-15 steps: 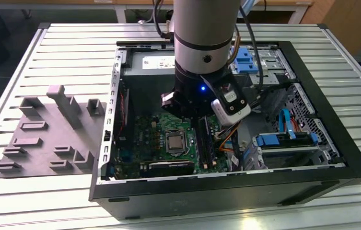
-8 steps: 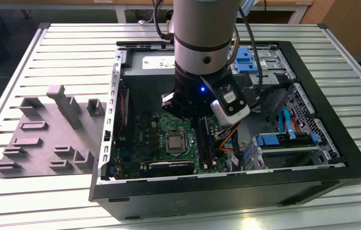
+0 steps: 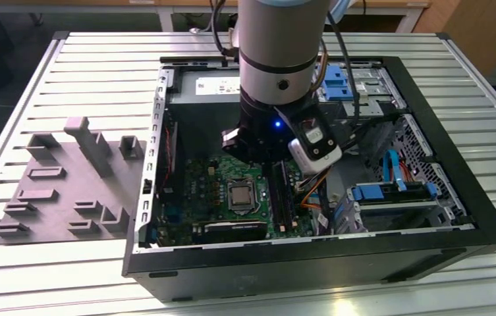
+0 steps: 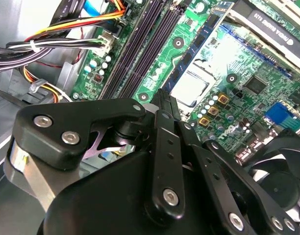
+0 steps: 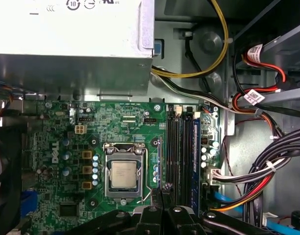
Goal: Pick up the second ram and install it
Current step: 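Insert the second ram into the second slot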
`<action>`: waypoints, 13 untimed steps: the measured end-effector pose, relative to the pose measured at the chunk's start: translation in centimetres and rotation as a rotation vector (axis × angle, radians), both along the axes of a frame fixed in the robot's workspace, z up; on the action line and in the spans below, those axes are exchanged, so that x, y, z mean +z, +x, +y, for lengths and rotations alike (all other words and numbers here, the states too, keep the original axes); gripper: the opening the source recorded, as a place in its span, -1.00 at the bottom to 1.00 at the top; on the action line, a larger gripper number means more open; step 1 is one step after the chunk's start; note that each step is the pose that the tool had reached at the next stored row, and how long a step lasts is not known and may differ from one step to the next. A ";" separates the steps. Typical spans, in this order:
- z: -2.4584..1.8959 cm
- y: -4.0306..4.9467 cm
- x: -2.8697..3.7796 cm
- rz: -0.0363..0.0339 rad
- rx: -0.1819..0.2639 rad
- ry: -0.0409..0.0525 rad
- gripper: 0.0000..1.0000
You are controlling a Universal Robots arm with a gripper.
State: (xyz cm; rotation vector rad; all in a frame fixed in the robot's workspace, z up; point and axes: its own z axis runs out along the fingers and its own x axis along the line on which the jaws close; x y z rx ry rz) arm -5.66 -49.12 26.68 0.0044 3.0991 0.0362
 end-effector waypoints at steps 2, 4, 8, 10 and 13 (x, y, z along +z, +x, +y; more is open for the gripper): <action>0.01 0.00 -0.07 -0.0001 -0.002 0.0001 -0.77; 0.02 0.01 -0.13 -0.0001 -0.004 0.0001 -0.77; 0.11 0.04 -0.25 -0.0001 -0.007 0.0003 -0.77; 0.15 0.05 -0.32 -0.0001 -0.009 0.0001 -0.77; 0.19 0.08 -0.48 0.0000 -0.014 0.0000 -0.77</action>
